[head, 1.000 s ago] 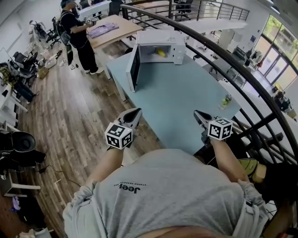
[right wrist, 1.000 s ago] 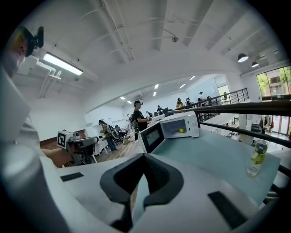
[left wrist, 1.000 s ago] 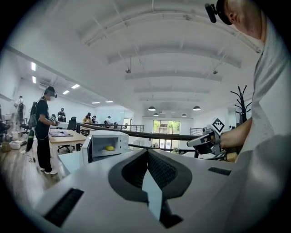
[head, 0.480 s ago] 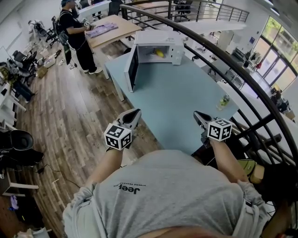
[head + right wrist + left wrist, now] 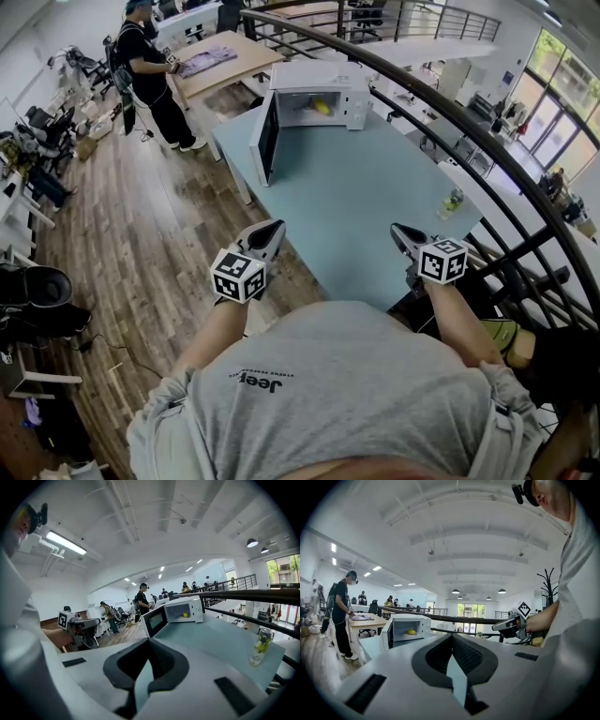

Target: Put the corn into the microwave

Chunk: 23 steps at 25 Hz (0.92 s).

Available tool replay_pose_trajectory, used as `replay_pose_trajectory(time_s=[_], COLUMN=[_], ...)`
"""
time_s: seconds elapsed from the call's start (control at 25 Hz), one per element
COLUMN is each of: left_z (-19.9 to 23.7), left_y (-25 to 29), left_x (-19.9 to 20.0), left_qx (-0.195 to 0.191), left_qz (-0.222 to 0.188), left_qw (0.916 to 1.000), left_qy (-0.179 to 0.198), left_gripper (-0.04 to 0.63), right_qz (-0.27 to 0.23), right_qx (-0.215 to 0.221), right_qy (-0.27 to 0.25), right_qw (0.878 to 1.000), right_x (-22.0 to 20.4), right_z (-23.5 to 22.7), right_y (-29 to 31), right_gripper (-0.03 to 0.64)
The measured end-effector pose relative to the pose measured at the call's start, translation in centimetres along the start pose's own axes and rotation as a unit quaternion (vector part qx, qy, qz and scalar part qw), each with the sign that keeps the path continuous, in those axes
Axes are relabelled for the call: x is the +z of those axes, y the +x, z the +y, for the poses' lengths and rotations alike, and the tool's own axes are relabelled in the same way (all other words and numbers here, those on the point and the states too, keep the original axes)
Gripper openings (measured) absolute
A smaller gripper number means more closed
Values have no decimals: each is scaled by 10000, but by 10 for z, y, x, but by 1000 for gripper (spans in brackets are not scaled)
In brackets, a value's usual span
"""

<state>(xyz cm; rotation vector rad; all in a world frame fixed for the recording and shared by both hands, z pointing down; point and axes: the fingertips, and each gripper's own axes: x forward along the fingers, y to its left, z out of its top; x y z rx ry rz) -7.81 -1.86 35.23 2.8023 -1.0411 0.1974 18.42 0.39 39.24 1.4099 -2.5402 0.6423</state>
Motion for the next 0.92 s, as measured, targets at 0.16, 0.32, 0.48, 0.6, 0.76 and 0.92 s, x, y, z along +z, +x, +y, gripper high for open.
replay_pose_trajectory(time_s=[0.16, 0.32, 0.48, 0.6, 0.76, 0.92], left_z=[1, 1, 1, 3, 1, -1], left_y=[-1, 1, 0, -1, 1, 4], left_x=[1, 1, -1, -1, 2, 5], left_qx=[16, 11, -10, 26, 16, -12], left_qz=[-4, -18, 28, 30, 19, 17], left_qw=[10000, 10000, 10000, 10000, 10000, 10000], left_qy=[14, -1, -7, -24, 2, 25], left_gripper=[18, 18, 18, 18, 18, 18], right_qz=[-41, -21, 11, 20, -5, -24], right_qx=[-7, 15, 22, 24, 33, 41], right_qy=[-72, -37, -32, -47, -65, -54], right_qw=[10000, 10000, 10000, 10000, 10000, 10000], right_x=[3, 0, -2, -2, -1, 0], right_z=[1, 1, 3, 3, 2, 0], right_y=[-2, 1, 1, 1, 0, 0], right_gripper=[17, 17, 17, 17, 17, 17])
